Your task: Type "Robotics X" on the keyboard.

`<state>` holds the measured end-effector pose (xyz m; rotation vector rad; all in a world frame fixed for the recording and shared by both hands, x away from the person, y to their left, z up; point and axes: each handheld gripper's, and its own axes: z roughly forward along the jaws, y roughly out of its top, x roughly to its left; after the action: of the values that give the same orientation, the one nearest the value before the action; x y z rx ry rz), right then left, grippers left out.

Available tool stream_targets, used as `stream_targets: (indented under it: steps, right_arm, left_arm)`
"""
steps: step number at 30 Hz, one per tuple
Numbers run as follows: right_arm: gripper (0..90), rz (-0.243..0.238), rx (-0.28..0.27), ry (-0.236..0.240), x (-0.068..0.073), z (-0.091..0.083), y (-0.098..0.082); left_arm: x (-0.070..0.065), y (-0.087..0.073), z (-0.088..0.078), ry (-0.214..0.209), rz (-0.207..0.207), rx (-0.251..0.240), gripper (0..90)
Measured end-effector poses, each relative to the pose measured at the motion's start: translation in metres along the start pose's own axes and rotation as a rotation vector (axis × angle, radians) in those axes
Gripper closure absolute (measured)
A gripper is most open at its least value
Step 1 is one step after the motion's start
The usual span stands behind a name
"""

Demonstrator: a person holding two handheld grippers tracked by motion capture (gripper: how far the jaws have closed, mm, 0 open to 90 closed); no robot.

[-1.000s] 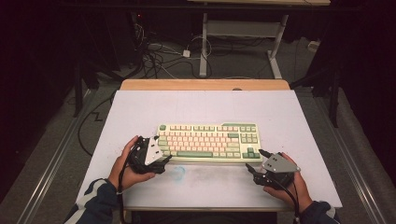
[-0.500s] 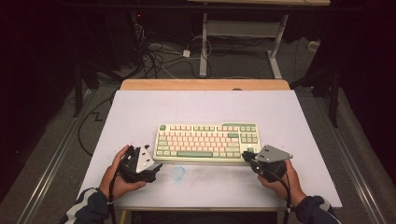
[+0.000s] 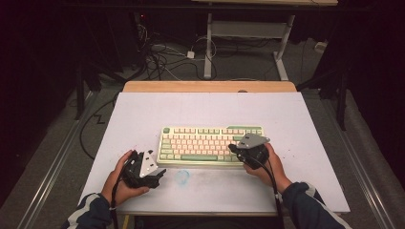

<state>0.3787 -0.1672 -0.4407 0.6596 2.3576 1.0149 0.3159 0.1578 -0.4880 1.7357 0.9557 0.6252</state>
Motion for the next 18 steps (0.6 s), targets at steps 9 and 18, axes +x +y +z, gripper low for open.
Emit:
stream_targets:
  steps: [9,18]
  right_arm:
    - [90.0,-0.024,0.025,0.007,0.001,0.032,0.025]
    - [90.0,-0.024,0.063,0.002,0.000,0.051,0.033]
  left_arm:
    - [-0.001,-0.003,0.001,-0.010,0.008,0.027,20.4]
    - [-0.001,-0.004,0.002,-0.018,0.008,0.035,20.4]
